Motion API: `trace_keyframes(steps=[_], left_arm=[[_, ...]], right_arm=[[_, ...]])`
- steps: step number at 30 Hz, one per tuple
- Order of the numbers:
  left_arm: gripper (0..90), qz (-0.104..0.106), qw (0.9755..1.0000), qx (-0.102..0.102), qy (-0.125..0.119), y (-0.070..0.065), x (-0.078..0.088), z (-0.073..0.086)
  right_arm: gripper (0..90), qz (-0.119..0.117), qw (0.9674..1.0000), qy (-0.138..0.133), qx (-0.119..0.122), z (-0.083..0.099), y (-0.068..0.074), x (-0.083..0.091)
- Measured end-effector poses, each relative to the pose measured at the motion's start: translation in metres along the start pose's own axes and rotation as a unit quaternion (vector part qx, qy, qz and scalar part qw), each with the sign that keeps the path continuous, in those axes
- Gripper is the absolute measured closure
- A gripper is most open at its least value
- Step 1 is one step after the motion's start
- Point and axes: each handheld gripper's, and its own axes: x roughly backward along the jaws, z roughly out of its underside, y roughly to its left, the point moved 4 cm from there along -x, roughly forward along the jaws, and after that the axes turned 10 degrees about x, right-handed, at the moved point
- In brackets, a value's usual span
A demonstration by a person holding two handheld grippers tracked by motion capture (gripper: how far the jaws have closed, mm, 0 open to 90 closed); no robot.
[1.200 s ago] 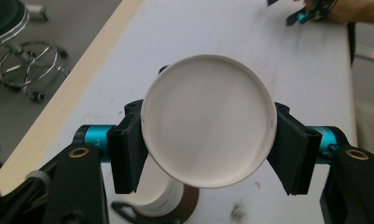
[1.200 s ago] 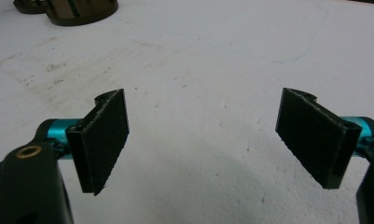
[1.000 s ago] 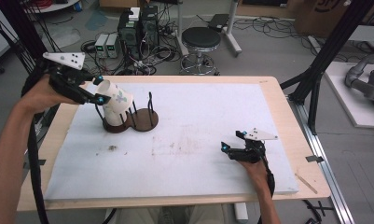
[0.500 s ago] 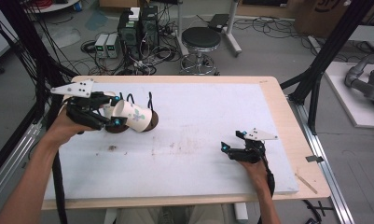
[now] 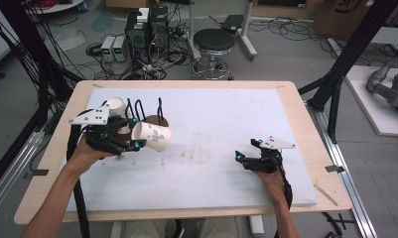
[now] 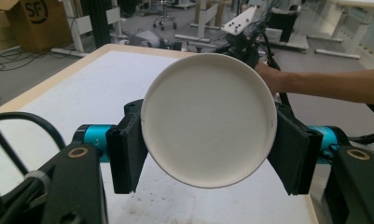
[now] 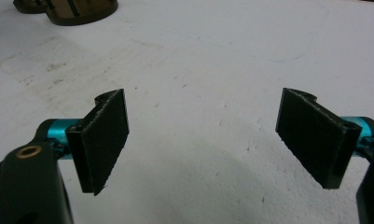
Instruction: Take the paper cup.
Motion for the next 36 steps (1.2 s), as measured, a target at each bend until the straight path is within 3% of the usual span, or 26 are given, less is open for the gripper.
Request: trace_keyframes(steps=[3,11,26,36], left_arm=[[35.5,0.006,0.9995,0.004,-0.03,-0.001,-0.005,0.01],[35.4,0.016,0.9987,0.006,-0.048,-0.002,-0.013,0.023],[35.4,0.028,0.9985,0.008,-0.047,0.0,-0.015,0.026],[35.4,0.02,0.999,0.01,-0.039,0.003,-0.014,0.029]], right_arm=[[17.5,-0.001,1.0,-0.002,0.004,0.0,0.001,0.0],[17.4,-0.005,1.0,-0.008,0.003,0.0,0.0,0.001],[17.4,-0.004,0.9999,-0.009,0.009,0.0,0.001,0.002],[17.4,-0.004,0.9999,-0.008,0.008,0.0,0.001,0.001]])
